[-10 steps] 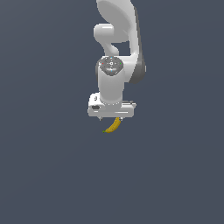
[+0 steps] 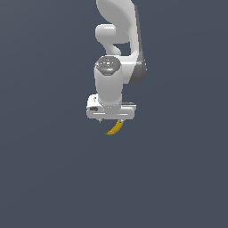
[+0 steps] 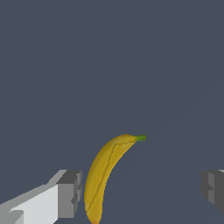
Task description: Pick up the object and move it to a goal position.
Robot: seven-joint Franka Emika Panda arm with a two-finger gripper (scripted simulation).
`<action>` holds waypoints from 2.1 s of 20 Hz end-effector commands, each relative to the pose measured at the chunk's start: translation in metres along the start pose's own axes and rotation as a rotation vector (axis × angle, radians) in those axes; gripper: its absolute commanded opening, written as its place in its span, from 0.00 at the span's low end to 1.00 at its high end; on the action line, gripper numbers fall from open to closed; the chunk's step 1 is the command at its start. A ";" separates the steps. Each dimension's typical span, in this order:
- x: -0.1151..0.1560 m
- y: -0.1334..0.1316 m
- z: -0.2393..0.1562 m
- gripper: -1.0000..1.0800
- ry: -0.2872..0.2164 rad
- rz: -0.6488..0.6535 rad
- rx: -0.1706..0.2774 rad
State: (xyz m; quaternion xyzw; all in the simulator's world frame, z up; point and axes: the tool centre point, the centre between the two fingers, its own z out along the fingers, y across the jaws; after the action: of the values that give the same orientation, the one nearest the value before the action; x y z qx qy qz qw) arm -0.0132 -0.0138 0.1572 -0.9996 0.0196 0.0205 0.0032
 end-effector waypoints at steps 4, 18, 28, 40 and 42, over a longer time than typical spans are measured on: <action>0.001 0.001 -0.001 0.96 0.000 0.002 0.003; -0.019 -0.012 0.032 0.96 0.012 0.165 0.005; -0.052 -0.025 0.072 0.96 0.030 0.390 0.006; -0.072 -0.030 0.091 0.96 0.041 0.516 0.005; -0.072 -0.030 0.092 0.96 0.042 0.518 0.005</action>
State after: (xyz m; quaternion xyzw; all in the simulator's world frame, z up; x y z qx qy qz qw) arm -0.0875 0.0199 0.0692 -0.9620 0.2730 0.0005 0.0000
